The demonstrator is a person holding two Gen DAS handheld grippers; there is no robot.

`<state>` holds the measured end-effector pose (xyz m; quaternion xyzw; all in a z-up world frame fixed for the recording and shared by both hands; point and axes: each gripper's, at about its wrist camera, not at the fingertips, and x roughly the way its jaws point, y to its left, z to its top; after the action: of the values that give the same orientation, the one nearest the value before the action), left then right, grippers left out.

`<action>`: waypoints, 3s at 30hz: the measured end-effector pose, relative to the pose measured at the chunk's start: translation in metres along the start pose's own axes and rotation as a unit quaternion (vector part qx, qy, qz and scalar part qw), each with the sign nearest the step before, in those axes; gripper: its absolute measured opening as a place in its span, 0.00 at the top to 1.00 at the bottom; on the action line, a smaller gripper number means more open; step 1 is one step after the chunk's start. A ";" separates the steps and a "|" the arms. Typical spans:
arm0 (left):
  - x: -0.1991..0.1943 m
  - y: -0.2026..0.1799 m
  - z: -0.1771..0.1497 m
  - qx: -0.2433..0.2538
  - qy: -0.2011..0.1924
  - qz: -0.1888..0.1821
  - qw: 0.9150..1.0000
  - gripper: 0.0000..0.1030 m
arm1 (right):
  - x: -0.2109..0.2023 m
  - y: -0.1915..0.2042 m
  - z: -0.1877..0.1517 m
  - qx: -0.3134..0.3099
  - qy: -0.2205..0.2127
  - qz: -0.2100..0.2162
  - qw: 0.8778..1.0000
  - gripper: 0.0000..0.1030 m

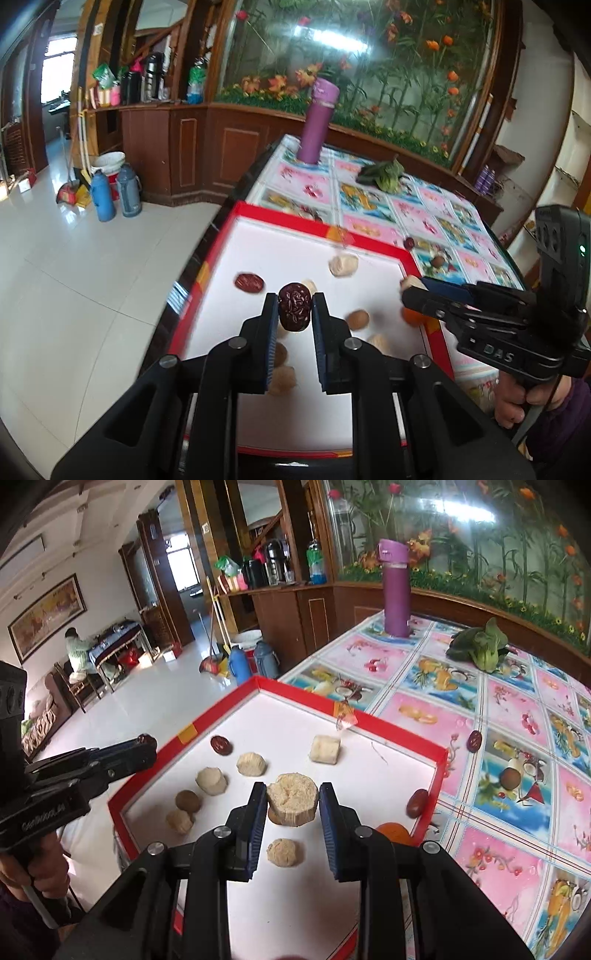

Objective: Organize fruits
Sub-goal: 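Carry the cake and date over the tray and open both tools, then grasp a brown kiwi with the right tool while the left tool grasps a red date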

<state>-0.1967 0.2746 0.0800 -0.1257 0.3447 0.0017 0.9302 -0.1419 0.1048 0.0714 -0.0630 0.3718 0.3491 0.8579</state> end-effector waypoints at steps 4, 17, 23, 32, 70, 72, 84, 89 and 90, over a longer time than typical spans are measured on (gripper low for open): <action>0.011 -0.013 -0.010 0.020 0.022 -0.015 0.999 0.81 | 0.014 -0.010 -0.004 0.012 0.019 -0.014 1.000 0.73; 0.042 -0.050 -0.025 0.064 0.083 -0.024 0.994 0.81 | 0.059 -0.021 0.004 0.032 0.075 -0.013 0.997 0.74; 0.050 -0.053 -0.027 0.069 0.099 -0.011 0.993 0.81 | 0.066 -0.021 0.005 0.031 0.091 -0.012 0.995 0.73; 0.062 -0.053 -0.031 0.069 0.123 0.012 0.990 0.81 | 0.069 -0.021 0.008 0.029 0.102 -0.008 0.994 0.72; 0.073 -0.146 0.061 0.130 0.064 0.007 0.989 0.48 | 0.025 -0.205 -0.007 0.141 0.028 -0.080 0.986 0.61; 0.077 -0.151 0.063 0.131 0.067 0.003 0.989 0.47 | 0.027 -0.206 -0.008 0.139 0.030 -0.083 0.986 0.68; 0.144 -0.191 0.093 0.143 0.100 0.012 0.985 0.47 | 0.008 -0.241 -0.005 0.201 0.008 -0.079 0.976 0.76; 0.191 -0.210 0.100 0.154 0.123 0.019 0.980 0.47 | -0.016 -0.269 -0.006 0.249 -0.025 -0.082 0.965 0.76; 0.201 -0.213 0.100 0.157 0.129 0.020 0.979 0.47 | -0.019 -0.273 -0.006 0.256 -0.029 -0.081 0.963 0.76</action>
<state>0.0399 0.0750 0.0736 0.0292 0.4600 -0.0498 0.8861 0.0216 -0.1122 0.0386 0.1392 0.4175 0.1729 0.8811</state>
